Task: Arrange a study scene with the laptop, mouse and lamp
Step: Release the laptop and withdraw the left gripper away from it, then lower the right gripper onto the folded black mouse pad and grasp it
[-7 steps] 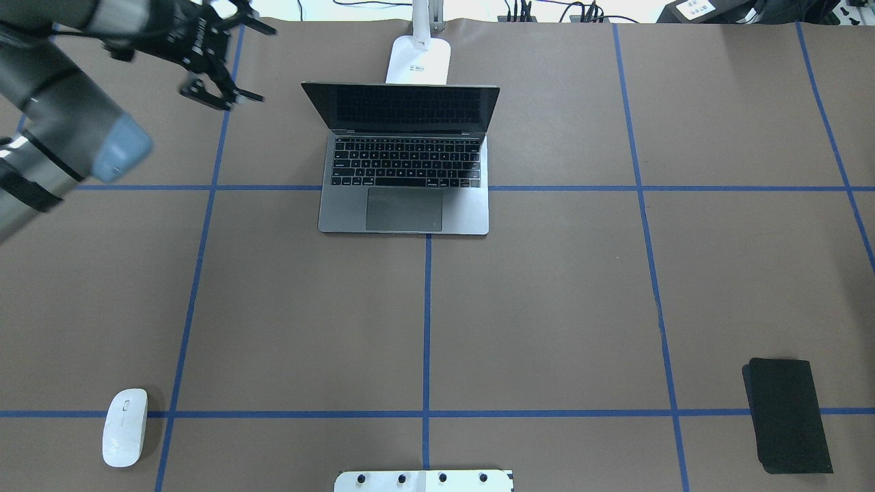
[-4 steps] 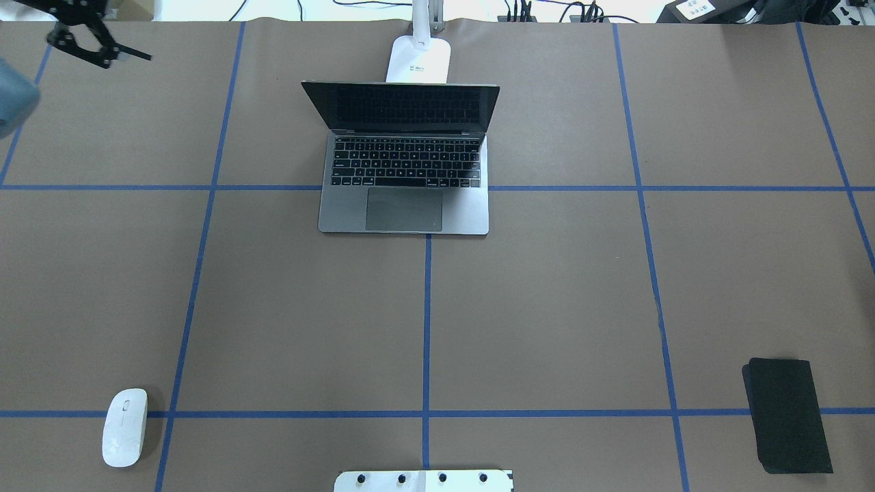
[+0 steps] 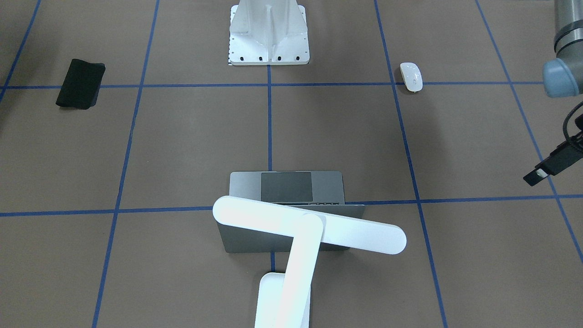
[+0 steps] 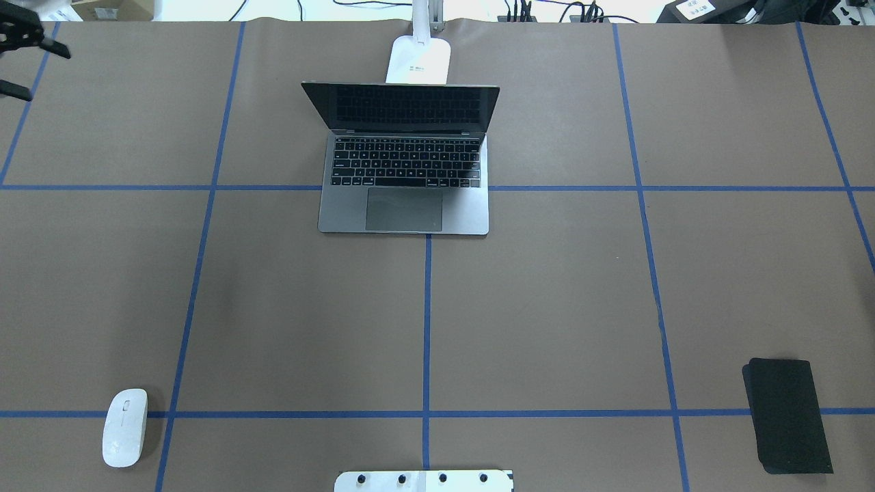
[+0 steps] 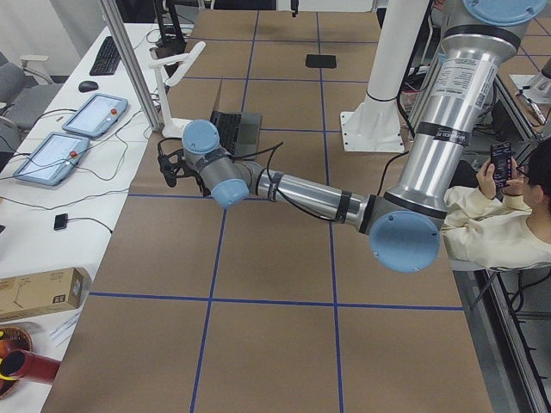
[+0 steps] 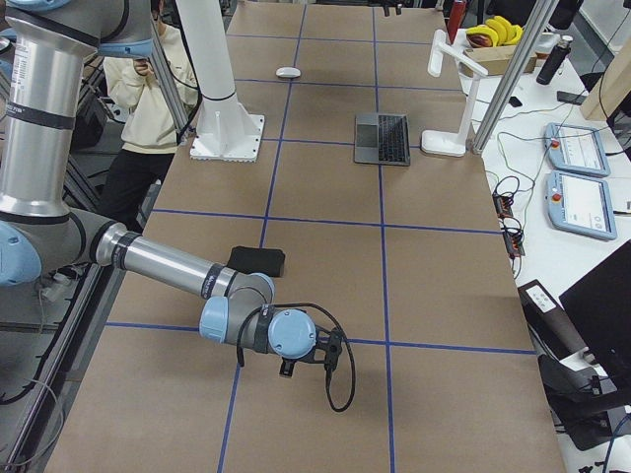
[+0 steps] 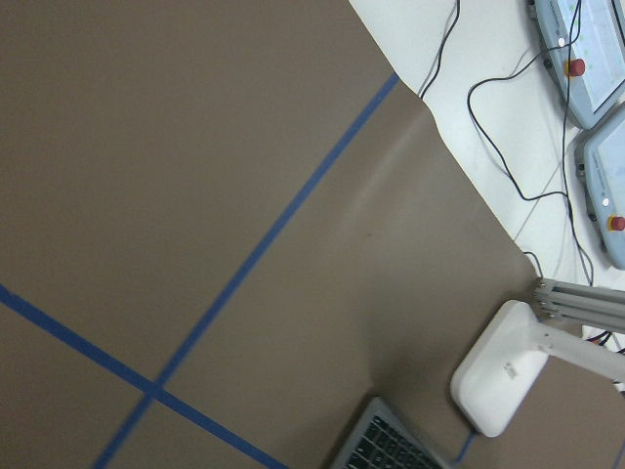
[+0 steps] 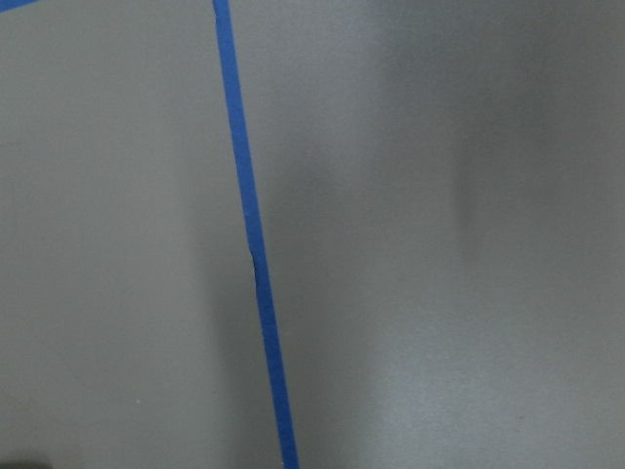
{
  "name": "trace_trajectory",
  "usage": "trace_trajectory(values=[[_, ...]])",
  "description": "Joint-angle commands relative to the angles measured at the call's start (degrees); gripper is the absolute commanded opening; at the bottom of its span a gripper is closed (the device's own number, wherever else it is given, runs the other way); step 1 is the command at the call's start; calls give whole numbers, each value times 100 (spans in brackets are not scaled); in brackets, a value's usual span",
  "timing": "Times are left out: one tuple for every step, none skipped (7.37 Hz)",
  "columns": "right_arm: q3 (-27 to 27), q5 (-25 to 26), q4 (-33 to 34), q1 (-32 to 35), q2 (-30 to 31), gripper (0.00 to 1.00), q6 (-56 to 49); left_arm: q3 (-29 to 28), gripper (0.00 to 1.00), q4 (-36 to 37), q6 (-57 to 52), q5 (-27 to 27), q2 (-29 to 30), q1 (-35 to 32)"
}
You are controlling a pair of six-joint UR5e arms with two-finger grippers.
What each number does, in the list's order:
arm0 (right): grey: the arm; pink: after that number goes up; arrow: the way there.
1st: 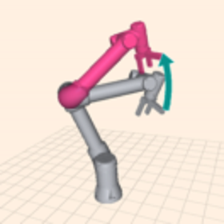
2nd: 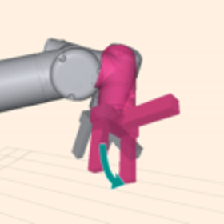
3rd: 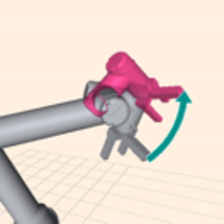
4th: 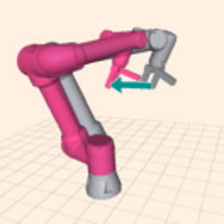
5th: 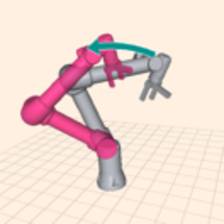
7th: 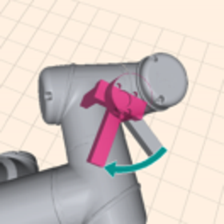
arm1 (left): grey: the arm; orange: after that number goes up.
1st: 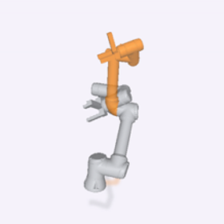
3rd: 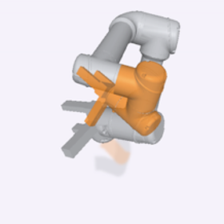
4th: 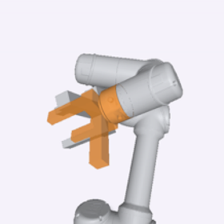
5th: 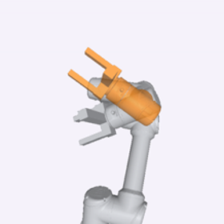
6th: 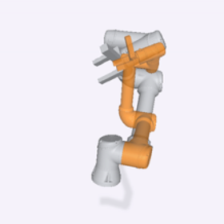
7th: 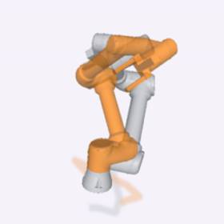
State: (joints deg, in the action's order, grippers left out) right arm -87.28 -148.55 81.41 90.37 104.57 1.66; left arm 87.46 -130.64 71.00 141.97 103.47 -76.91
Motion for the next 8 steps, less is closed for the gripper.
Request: trace_trajectory(values=[[-25, -514, -3, -789, 28, 100, 81, -54, 99, 135, -2579, 137, -790, -393], [-95, -639, -3, -1176, 107, 100, 176, -54, 99, 117, -3182, 164, -1046, -517], [-96, -1084, 6, -1519, 125, 100, 273, -54, 99, 117, -3911, 251, -1370, -588], [-183, -1315, -3, -2053, 64, 99, 970, -10, 99, 109, -4362, 348, -1635, -606], [-419, -1317, -20, -2442, 46, 99, 1542, 25, 99, -31, -4497, 462, -1846, -623], [-525, -1309, -20, -2637, 55, 99, 1574, 25, 100, -76, -4559, 785, -1892, -798], [-526, -1308, -20, -2813, 64, 99, 1575, 51, 99, -76, -4612, 893, -1892, -999], [-509, -1300, -38, -3128, 64, 99, 1575, 8, 100, -67, -4838, 911, -1918, -1045]])
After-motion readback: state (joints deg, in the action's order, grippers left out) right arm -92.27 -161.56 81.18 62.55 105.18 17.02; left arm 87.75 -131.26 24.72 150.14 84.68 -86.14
